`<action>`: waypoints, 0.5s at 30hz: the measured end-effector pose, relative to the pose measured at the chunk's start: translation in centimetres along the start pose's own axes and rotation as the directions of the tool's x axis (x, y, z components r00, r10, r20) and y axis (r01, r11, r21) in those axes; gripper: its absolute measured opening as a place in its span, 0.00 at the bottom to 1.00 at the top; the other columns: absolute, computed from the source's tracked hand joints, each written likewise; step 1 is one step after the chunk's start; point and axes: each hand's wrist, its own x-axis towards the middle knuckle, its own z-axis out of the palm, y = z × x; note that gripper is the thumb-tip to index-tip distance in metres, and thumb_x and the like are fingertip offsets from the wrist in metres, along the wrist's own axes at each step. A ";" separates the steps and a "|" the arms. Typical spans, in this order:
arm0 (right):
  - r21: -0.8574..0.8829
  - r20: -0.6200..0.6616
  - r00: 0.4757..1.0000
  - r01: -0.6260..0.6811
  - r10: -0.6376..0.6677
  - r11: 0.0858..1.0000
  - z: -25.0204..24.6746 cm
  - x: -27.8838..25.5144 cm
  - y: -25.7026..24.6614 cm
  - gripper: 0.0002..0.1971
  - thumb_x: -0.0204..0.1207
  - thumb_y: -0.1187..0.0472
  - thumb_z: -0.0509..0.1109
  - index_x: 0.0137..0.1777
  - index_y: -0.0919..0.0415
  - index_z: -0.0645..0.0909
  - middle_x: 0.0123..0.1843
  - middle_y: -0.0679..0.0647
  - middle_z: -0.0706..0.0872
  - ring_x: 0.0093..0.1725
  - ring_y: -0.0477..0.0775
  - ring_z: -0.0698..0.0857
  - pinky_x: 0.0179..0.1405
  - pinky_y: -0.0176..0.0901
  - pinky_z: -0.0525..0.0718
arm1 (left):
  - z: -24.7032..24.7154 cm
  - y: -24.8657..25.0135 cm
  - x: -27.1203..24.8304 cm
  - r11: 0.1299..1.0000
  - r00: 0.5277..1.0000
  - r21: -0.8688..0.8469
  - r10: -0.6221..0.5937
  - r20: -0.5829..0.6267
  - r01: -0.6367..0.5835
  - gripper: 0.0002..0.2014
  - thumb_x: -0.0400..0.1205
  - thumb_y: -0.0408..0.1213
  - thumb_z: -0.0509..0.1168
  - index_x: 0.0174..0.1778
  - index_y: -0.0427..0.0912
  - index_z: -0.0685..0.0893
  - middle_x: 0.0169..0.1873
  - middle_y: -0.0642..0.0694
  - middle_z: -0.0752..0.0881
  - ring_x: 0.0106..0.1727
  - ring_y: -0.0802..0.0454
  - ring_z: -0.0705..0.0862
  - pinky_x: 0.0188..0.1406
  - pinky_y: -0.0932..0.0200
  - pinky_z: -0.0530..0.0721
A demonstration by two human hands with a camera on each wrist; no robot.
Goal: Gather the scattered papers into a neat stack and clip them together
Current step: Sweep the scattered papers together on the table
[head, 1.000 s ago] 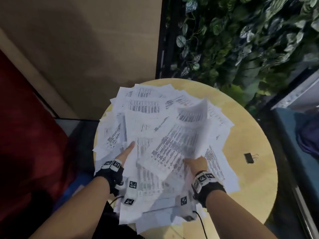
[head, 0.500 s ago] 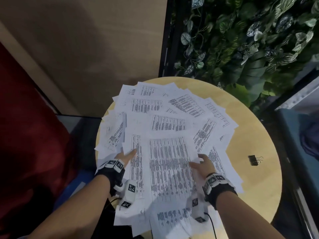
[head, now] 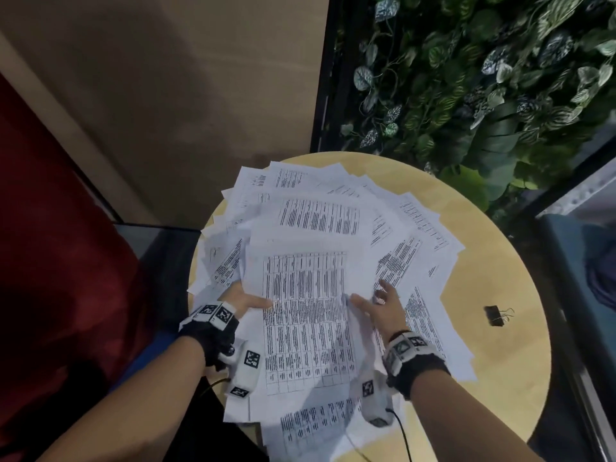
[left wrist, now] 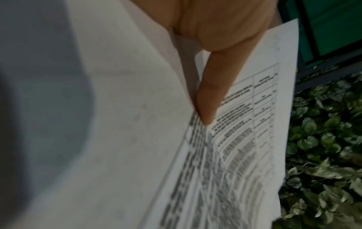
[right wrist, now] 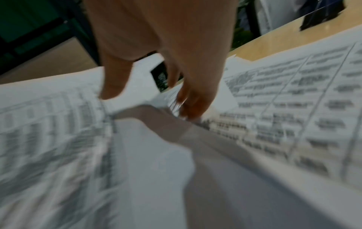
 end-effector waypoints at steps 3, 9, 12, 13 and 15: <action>0.309 0.264 0.964 -0.076 -0.008 0.948 -1.6 -0.2 -2.2 0.65 0.43 0.38 0.84 0.80 0.61 0.58 0.78 0.58 0.70 0.72 0.57 0.76 0.76 0.56 0.69 | -0.7 1.5 0.0 0.995 0.996 -0.088 0.060 0.065 -0.055 0.27 0.69 0.24 0.74 0.65 0.37 0.79 0.63 0.40 0.83 0.67 0.42 0.80 0.75 0.42 0.70; 0.672 0.055 0.998 -0.052 0.020 0.739 -4.1 2.5 -6.7 0.15 0.78 0.49 0.66 0.48 0.62 0.82 0.41 0.59 0.85 0.36 0.56 0.86 0.38 0.44 0.85 | -0.8 4.0 -0.2 0.985 0.972 -0.155 0.106 0.208 -0.074 0.23 0.69 0.20 0.72 0.57 0.43 0.81 0.64 0.34 0.83 0.67 0.38 0.79 0.73 0.41 0.71; 0.374 -0.171 0.978 -0.049 0.120 0.926 -4.6 3.7 -6.4 0.17 0.79 0.62 0.66 0.29 0.59 0.66 0.27 0.57 0.70 0.23 0.54 0.72 0.23 0.41 0.69 | -0.6 3.3 0.2 0.993 0.962 -0.110 0.079 0.262 -0.051 0.21 0.64 0.25 0.76 0.50 0.47 0.83 0.62 0.36 0.84 0.67 0.39 0.80 0.74 0.40 0.70; 0.284 -0.214 0.969 -0.057 0.121 0.957 -4.7 3.8 -6.0 0.18 0.79 0.63 0.64 0.29 0.58 0.64 0.28 0.56 0.69 0.23 0.53 0.71 0.23 0.41 0.70 | -0.6 3.1 0.0 0.994 0.961 -0.102 0.071 0.268 -0.045 0.21 0.65 0.24 0.75 0.50 0.48 0.82 0.59 0.39 0.85 0.66 0.40 0.80 0.73 0.42 0.71; 0.205 -0.292 0.947 -0.073 0.132 0.976 -4.8 4.1 -4.5 0.15 0.81 0.65 0.60 0.32 0.57 0.65 0.33 0.56 0.73 0.28 0.52 0.73 0.30 0.44 0.78 | -0.3 2.2 -0.1 0.997 0.954 -0.082 0.030 0.297 -0.006 0.18 0.72 0.19 0.69 0.51 0.46 0.82 0.52 0.45 0.86 0.61 0.42 0.81 0.68 0.50 0.73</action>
